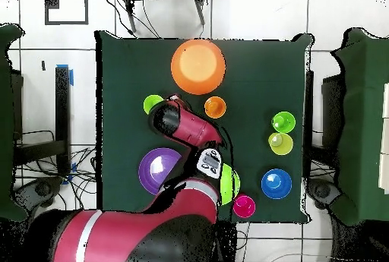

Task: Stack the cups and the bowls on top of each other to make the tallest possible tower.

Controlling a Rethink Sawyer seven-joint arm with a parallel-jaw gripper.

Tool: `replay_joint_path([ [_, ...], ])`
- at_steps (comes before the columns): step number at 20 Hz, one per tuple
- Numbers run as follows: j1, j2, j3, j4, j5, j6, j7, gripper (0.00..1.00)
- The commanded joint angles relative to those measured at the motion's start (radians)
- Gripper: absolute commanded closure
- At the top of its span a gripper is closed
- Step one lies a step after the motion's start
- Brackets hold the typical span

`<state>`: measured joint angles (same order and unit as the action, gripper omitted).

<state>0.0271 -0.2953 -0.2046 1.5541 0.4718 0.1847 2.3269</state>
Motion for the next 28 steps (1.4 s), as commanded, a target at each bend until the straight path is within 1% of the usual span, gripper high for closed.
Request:
replay_joint_path([
  [1,-0.012,0.078,0.134,0.017,0.044,-0.026,0.185,0.00],
  [8,0.006,0.084,0.101,-0.006,0.045,0.025,0.157,0.00],
  [11,0.017,0.079,0.080,-0.016,0.046,0.068,0.158,0.00],
  [13,0.030,0.070,0.054,-0.025,0.045,0.116,0.161,0.00],
  [19,0.058,0.077,-0.001,-0.067,0.017,0.203,0.137,0.00],
  [20,0.063,0.081,-0.015,-0.084,0.005,0.232,0.125,1.00],
  [24,0.072,0.093,-0.048,-0.128,-0.035,0.293,0.079,1.00],
  [28,0.079,0.101,-0.074,-0.162,-0.058,0.334,0.057,1.00],
])
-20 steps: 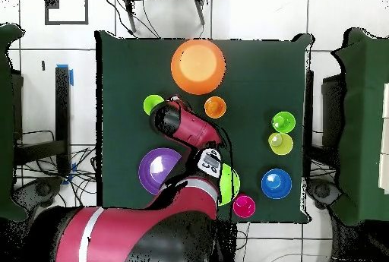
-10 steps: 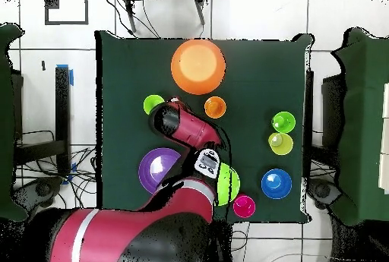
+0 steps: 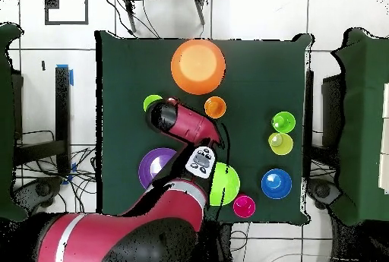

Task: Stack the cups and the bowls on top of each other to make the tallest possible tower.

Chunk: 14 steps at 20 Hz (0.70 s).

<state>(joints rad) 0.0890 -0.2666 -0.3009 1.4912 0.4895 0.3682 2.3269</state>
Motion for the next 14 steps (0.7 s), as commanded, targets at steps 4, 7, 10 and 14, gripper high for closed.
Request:
replay_joint_path([
  [4,0.022,0.074,0.006,-0.112,-0.084,0.172,0.065,1.00],
  [7,0.017,0.064,0.010,-0.111,-0.085,0.194,0.071,1.00],
  [10,0.024,0.048,-0.007,-0.119,-0.094,0.242,0.071,1.00],
  [14,0.034,0.021,-0.033,-0.130,-0.110,0.301,0.060,1.00],
])
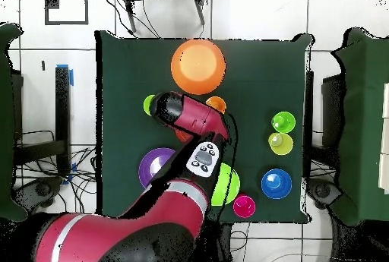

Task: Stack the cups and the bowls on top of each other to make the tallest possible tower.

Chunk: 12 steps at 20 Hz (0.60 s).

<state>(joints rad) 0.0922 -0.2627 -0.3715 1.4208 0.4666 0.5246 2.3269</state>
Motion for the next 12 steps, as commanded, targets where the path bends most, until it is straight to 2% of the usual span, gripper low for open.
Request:
replay_joint_path([
  [1,0.034,0.009,0.031,-0.062,-0.090,0.159,0.060,1.00],
  [12,0.070,-0.085,-0.017,-0.046,-0.135,0.271,0.057,1.00],
])
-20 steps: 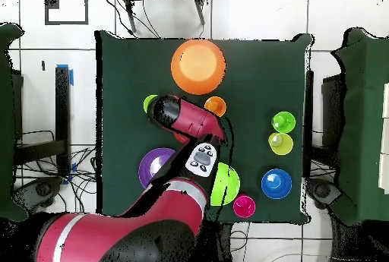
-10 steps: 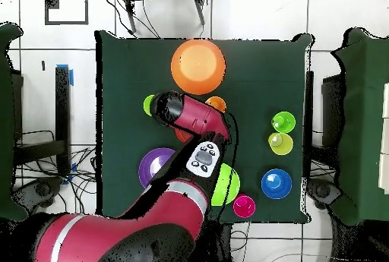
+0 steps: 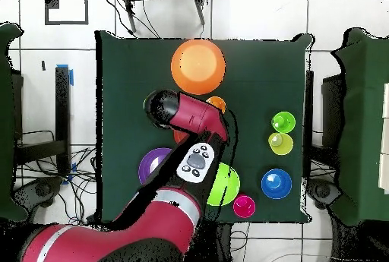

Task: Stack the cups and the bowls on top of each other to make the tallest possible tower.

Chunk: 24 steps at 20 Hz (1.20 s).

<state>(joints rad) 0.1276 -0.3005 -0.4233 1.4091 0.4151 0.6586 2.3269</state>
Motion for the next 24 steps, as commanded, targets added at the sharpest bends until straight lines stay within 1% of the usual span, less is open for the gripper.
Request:
replay_joint_path([
  [1,0.039,-0.054,0.032,-0.031,-0.086,0.136,0.057,1.00],
  [4,0.057,-0.085,0.012,-0.021,-0.101,0.154,0.060,1.00],
  [7,0.082,-0.101,0.001,-0.011,-0.109,0.114,0.076,1.00],
  [8,0.096,-0.105,-0.007,-0.010,-0.114,0.084,0.084,1.00],
  [12,0.144,-0.104,-0.041,-0.032,-0.122,0.058,0.118,1.00],
  [13,0.162,-0.102,-0.061,-0.049,-0.128,0.053,0.127,1.00],
  [18,0.213,-0.079,-0.118,-0.126,-0.146,-0.006,0.129,1.00],
  [21,0.239,-0.054,-0.147,-0.186,-0.146,-0.006,0.143,1.00],
  [24,0.261,-0.012,-0.179,-0.258,-0.143,-0.005,0.163,1.00],
])
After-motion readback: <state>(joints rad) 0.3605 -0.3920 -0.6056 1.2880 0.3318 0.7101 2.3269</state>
